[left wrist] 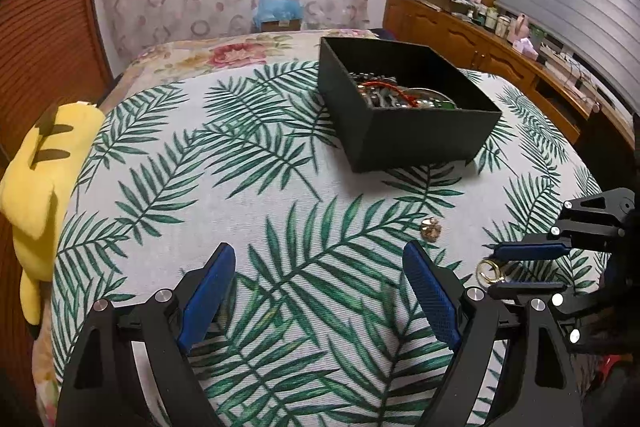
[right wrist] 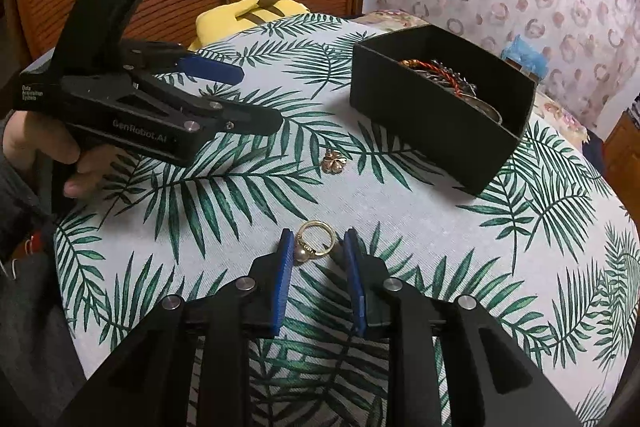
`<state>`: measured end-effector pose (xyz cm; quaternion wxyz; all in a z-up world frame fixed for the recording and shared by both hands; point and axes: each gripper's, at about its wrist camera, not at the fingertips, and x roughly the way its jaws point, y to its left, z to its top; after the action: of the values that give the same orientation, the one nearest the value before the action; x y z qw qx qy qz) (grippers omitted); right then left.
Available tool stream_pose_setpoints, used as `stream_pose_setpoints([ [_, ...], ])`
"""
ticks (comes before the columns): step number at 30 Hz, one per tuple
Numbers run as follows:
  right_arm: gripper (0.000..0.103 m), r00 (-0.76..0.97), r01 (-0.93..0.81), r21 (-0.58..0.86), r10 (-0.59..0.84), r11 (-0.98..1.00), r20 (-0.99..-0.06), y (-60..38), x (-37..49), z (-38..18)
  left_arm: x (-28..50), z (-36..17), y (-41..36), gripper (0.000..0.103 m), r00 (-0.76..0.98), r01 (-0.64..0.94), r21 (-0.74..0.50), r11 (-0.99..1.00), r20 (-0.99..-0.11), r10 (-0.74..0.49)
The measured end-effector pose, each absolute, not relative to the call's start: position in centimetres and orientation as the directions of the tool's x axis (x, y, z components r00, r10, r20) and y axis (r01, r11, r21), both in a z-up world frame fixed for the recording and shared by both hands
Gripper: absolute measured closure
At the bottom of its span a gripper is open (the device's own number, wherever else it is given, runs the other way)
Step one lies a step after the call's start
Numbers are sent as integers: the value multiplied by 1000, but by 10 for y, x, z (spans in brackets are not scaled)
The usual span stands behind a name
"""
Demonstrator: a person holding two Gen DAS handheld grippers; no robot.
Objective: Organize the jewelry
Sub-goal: 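Grasp the gold earring with the left tool while the right tool grasps a gold ring, then lower the earring into the box with the left tool while the right tool drops the ring in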
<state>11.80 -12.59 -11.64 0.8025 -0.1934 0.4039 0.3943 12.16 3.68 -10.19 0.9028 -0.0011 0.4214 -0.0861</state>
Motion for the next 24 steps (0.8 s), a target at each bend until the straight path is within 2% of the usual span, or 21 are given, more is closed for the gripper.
stream_pose_setpoints([
  [3, 85, 370, -778, 18, 480, 628, -795, -132, 123, -116, 123, -102, 30, 21, 623, 170, -82, 982, -763, -172],
  [6, 91, 380, -767, 26, 486, 641, -787, -137, 127, -115, 125, -102, 24, 21, 619, 183, -80, 980, -765, -178],
  [15, 91, 405, -754, 29, 500, 656, -765, -147, 141, -107, 134, -99, 3, 21, 617, 233, -64, 970, -762, -199],
  [17, 91, 420, -746, 25, 499, 666, -758, -152, 145, -103, 137, -100, -2, 25, 613, 247, -59, 967, -764, -203],
  [19, 91, 431, -735, 29, 500, 677, -751, -156, 151, -100, 138, -102, -7, 39, 605, 261, -61, 963, -768, -212],
  [23, 91, 455, -714, 32, 498, 699, -738, -168, 163, -94, 139, -105, -15, 56, 589, 292, -61, 955, -775, -229],
  [24, 91, 459, -711, 31, 497, 703, -736, -169, 165, -93, 140, -106, -17, 64, 584, 300, -62, 952, -777, -235],
])
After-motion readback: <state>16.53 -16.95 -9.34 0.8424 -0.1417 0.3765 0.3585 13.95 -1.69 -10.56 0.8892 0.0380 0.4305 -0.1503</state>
